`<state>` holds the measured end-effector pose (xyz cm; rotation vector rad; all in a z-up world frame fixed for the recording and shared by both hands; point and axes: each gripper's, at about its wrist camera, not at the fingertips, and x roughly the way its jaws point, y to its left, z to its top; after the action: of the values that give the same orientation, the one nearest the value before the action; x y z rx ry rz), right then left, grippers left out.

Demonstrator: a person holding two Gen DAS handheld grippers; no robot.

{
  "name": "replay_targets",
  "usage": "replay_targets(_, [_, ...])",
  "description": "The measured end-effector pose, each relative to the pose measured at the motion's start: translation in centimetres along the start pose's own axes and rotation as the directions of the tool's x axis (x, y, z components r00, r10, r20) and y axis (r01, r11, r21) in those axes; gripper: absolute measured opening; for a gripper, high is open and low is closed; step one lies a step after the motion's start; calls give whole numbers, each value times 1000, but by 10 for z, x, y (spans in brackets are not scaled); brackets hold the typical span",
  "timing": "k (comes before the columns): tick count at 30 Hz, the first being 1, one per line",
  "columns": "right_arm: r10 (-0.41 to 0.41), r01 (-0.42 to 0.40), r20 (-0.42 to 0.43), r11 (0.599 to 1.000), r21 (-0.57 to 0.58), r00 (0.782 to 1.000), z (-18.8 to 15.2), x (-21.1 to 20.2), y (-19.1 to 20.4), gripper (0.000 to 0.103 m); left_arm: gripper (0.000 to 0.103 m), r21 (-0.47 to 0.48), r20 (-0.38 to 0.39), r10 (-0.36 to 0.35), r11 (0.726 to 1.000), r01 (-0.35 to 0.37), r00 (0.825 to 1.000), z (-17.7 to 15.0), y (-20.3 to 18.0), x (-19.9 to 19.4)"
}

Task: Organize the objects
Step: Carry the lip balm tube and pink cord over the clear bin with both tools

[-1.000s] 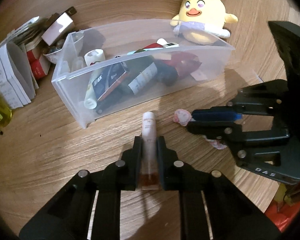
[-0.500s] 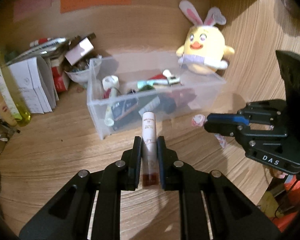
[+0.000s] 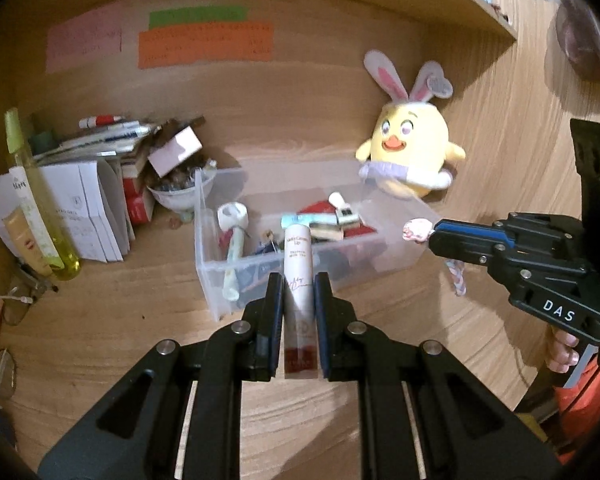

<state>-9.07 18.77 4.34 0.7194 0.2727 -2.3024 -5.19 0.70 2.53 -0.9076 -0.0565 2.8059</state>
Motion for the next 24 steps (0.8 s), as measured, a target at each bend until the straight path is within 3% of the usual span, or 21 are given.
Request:
replay_targets(13, [-51,48,83,998,44,995,29,-7,-23,7,14,-22,92,48,999,-46,995,28,10,-7])
replay_targets(24, [-71,64,87,994,85,994,46,9,-39,7,14,-74,96,69,995,-62,993,47,25,12])
